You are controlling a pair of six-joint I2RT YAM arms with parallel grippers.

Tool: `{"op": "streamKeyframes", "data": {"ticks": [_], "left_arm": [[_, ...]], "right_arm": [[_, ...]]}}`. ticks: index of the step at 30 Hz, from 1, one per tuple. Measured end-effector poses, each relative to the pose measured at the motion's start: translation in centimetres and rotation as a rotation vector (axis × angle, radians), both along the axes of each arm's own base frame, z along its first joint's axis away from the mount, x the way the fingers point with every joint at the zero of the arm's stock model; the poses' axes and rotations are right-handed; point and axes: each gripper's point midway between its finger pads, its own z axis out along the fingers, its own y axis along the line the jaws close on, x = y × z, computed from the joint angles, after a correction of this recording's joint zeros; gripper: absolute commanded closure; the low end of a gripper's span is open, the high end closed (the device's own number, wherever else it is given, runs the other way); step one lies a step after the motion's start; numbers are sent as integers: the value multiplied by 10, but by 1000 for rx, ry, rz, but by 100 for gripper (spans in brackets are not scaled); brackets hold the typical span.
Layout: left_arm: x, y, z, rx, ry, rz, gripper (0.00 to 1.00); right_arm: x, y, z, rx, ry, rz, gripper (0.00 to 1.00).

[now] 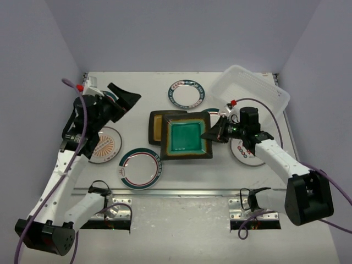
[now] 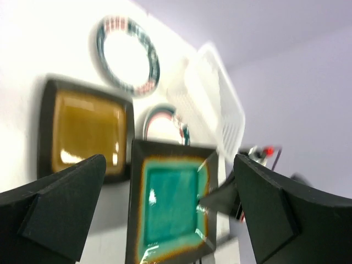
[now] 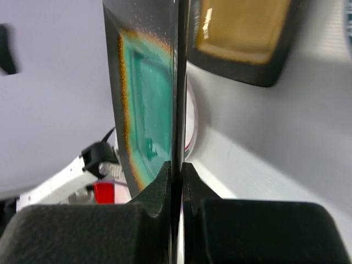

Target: Place the plates into the plastic bin on the countertop

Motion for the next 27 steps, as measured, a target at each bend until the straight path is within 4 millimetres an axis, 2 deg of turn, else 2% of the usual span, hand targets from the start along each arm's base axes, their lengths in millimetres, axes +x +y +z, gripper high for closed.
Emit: {"op": "streamKeyframes", "data": {"ticks": [3, 4, 5, 7, 9, 10, 12, 15, 20, 22, 27], "left_arm": [[2, 29, 57, 70, -115, 146, 0], [-1, 37, 70, 99, -148, 183, 0], [-5, 45, 78, 133, -172, 211, 0], [-16, 58, 77, 203, -183, 248, 0], [-25, 64, 64, 266, -181, 249, 0], [-30, 65, 51, 298, -169, 237, 0], [-40, 64, 15, 365, -123, 190, 0], [-44, 63, -40, 436, -12, 129, 0], [-53, 55, -104, 466, 104, 38, 0], [-56, 54, -113, 468, 123, 19, 0], [-54, 49, -110, 457, 96, 1, 0]], "right_arm": [[8, -24, -5, -9, 53, -117, 100], [13, -32, -5, -7, 63, -154, 100], [17, -41, -5, -3, 71, -190, 100], [23, -55, -1, 5, 72, -248, 100], [30, -71, 3, 20, 73, -310, 100], [32, -78, 5, 31, 78, -330, 100], [38, -94, 12, 60, 92, -376, 100], [50, -117, 26, 84, 80, -449, 100], [78, -153, 58, 121, 51, -535, 100], [90, -168, 71, 112, 33, -561, 100], [119, -199, 102, 60, -22, -602, 100]]}}
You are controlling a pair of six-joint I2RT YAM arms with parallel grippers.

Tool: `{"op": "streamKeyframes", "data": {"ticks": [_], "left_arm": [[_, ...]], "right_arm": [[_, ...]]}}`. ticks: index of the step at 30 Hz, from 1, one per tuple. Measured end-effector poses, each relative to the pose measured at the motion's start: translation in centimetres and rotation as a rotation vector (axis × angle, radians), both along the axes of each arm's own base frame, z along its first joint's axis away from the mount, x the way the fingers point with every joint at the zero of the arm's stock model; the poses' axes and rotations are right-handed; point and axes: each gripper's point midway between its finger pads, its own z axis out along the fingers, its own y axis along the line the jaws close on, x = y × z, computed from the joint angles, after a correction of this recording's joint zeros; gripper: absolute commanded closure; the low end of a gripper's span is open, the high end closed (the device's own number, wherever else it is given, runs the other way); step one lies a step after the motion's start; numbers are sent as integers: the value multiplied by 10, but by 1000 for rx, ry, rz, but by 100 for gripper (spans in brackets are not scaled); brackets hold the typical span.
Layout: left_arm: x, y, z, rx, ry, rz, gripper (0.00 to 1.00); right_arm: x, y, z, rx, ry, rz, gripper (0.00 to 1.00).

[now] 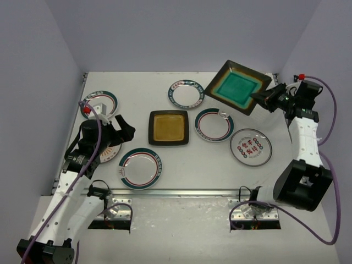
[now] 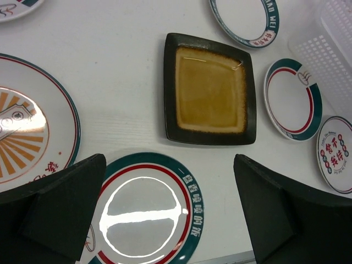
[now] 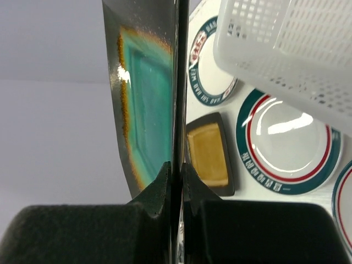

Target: Place the plates into the plastic bin on the countertop

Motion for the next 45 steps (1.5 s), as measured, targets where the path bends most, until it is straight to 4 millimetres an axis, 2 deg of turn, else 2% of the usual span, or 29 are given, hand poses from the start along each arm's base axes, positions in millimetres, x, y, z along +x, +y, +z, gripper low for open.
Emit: {"op": "streamKeyframes", "data": {"ticks": [4, 6, 10, 14, 17, 21, 25, 29, 34, 37, 42, 45], "left_arm": [[-2, 0, 7, -5, -31, 1, 0], [-4, 2, 15, -9, -68, 7, 0], [-12, 1, 30, -20, -133, 4, 0], [-21, -8, 41, -35, -186, -33, 0], [-21, -10, 41, -37, -185, -40, 0], [-18, -11, 35, -32, -160, -42, 0], [-18, -12, 33, -31, -153, -45, 0], [-19, -12, 33, -31, -156, -48, 0], [-19, -12, 34, -32, -157, -47, 0], [-18, -12, 33, -31, -155, -48, 0], [-18, -13, 31, -29, -148, -48, 0], [-18, -12, 32, -30, -148, -48, 0]], "right_arm": [[21, -25, 8, -51, 2, -40, 100], [33, -37, 2, -65, 34, -58, 100], [59, -63, -28, -109, 101, -120, 100], [64, -82, -68, -155, 210, -191, 100], [65, -93, -84, -191, 264, -238, 100], [71, -104, -85, -236, 282, -279, 100], [91, -113, -82, -286, 274, -288, 100], [111, -110, -96, -321, 280, -267, 100], [110, -94, -126, -325, 360, -207, 100], [108, -87, -137, -328, 396, -194, 100], [107, -85, -141, -327, 416, -206, 78], [110, -85, -141, -321, 412, -219, 75]]}}
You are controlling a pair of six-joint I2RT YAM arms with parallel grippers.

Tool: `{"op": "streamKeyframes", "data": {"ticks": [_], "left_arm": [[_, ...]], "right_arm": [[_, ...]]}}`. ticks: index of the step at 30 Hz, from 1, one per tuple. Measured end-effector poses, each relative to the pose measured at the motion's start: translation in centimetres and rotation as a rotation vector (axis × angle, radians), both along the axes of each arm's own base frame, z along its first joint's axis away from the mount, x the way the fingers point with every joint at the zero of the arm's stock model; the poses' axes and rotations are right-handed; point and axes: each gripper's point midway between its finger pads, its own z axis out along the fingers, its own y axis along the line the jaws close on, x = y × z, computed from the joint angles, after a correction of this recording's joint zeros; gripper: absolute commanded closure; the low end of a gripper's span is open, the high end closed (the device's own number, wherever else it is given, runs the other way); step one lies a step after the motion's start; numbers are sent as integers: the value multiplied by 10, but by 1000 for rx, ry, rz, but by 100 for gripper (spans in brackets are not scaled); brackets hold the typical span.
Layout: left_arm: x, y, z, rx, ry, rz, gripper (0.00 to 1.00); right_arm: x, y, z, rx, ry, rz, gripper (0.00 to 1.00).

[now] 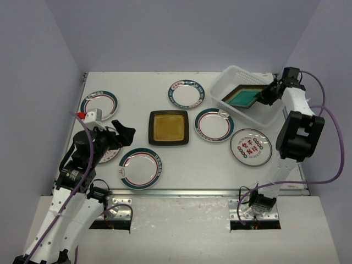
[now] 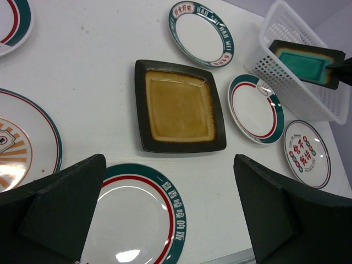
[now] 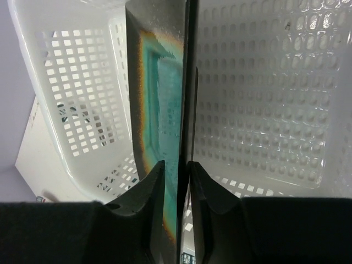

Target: Place the plates into the plastic bin on the countertop

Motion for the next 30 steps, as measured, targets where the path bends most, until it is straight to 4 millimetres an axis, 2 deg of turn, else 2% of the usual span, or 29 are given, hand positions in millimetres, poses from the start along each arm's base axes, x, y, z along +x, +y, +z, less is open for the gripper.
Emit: {"op": "streamKeyframes", "data": {"ticks": [4, 6, 9, 10, 11, 13, 16, 17, 20, 23, 26, 30], "left_arm": [[0, 0, 0, 0, 0, 0, 0], [0, 0, 0, 0, 0, 0, 0], [0, 0, 0, 0, 0, 0, 0], [0, 0, 0, 0, 0, 0, 0], [0, 0, 0, 0, 0, 0, 0], [0, 0, 0, 0, 0, 0, 0], [0, 0, 0, 0, -1, -1, 0], [0, 0, 0, -1, 0, -3, 0], [1, -2, -2, -1, 9, -8, 0], [5, -4, -9, 4, 38, -15, 0], [9, -6, -17, 9, 75, -22, 0], [14, -11, -31, 14, 131, -42, 0]], "right_arm": [[2, -2, -4, 0, 7, -9, 74], [5, -3, -8, -1, 15, -11, 69], [7, -4, -15, -3, 29, -12, 51], [7, -5, -17, -3, 34, -12, 40], [6, -5, -18, -6, 38, -10, 37], [5, -6, -17, -22, 48, -13, 29], [3, -7, -12, -51, 68, -11, 3], [4, -7, -9, -58, 69, -7, 1], [7, -4, 9, -82, 44, -2, 1], [8, 0, 37, -116, 2, -2, 1], [10, 5, 75, -145, -54, 3, 1], [18, 24, 123, -166, -163, 62, 1]]}}
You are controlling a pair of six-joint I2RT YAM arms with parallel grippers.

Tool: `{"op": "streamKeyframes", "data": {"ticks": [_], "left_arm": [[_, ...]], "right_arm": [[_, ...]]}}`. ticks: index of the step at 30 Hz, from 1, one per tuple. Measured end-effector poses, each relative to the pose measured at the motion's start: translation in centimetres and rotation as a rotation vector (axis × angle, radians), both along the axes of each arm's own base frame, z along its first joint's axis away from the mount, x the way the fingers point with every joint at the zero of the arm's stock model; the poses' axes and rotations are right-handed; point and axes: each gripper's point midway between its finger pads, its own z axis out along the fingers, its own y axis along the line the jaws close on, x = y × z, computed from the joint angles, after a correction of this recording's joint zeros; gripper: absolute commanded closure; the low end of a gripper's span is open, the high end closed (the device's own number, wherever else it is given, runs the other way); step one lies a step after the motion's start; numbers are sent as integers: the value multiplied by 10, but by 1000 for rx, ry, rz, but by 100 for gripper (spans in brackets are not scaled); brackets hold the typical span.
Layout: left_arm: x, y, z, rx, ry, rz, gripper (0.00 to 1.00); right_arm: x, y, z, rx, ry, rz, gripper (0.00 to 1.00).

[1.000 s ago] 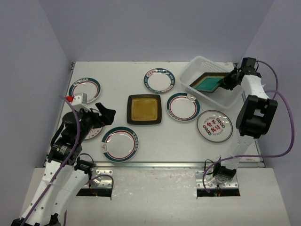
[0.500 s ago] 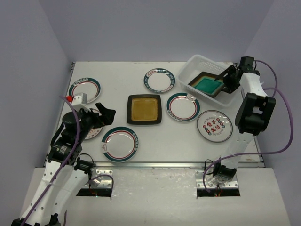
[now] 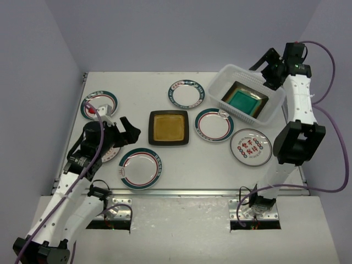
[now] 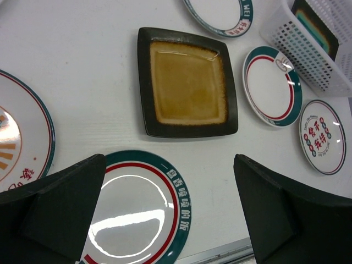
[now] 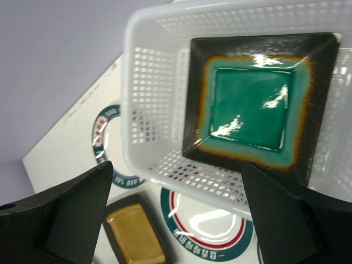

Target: Place the plates into the plastic bin on the countertop

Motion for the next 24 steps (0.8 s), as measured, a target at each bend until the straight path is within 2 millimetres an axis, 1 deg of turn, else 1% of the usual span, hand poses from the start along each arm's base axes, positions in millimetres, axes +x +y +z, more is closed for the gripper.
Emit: {"op": "streamKeyframes", "data": {"ticks": [1, 3, 4, 5, 6, 8, 9, 10, 11, 12, 13, 14, 16, 18, 20, 22, 24], "left_arm": [[2, -3, -8, 2, 34, -10, 0], [6, -9, -18, -6, 89, -35, 0], [10, -14, -22, -17, 116, -52, 0], [14, -20, -27, -30, 145, -68, 0], [19, -25, -32, -42, 174, -80, 0], [32, -33, -44, -55, 240, -89, 0], [40, -35, -53, -59, 276, -85, 0], [46, -38, -62, -66, 309, -79, 0], [53, -41, -70, -73, 336, -72, 0], [60, -43, -78, -81, 359, -64, 1], [67, -45, -85, -86, 383, -59, 1], [74, -48, -92, -85, 412, -54, 1], [94, -52, -103, -77, 456, -48, 1], [116, -57, -112, -66, 476, -49, 0], [129, -58, -123, -53, 506, -48, 0], [140, -59, -136, -42, 531, -49, 0], [142, -57, -154, -24, 569, -44, 1]], "right_arm": [[-1, 10, 9, 2, -19, 34, 1], [-7, 41, 26, 14, -57, 127, 1], [-12, 60, 33, 19, -80, 186, 1], [-21, 83, 38, 27, -103, 255, 1], [-36, 109, 42, 42, -117, 332, 1], [-76, 166, 50, 93, -169, 510, 1], [-101, 192, 54, 127, -206, 599, 1], [-131, 216, 57, 167, -247, 696, 1], [-159, 233, 61, 210, -288, 770, 1], [-186, 243, 65, 248, -343, 831, 1], [-209, 246, 66, 279, -378, 868, 1], [-228, 248, 69, 307, -421, 899, 1], [-255, 250, 73, 353, -488, 955, 1], [-276, 252, 72, 389, -520, 1007, 1], [-290, 252, 68, 402, -523, 1038, 1], [-305, 252, 67, 410, -529, 1065, 1], [-319, 251, 71, 411, -554, 1099, 1]]}}
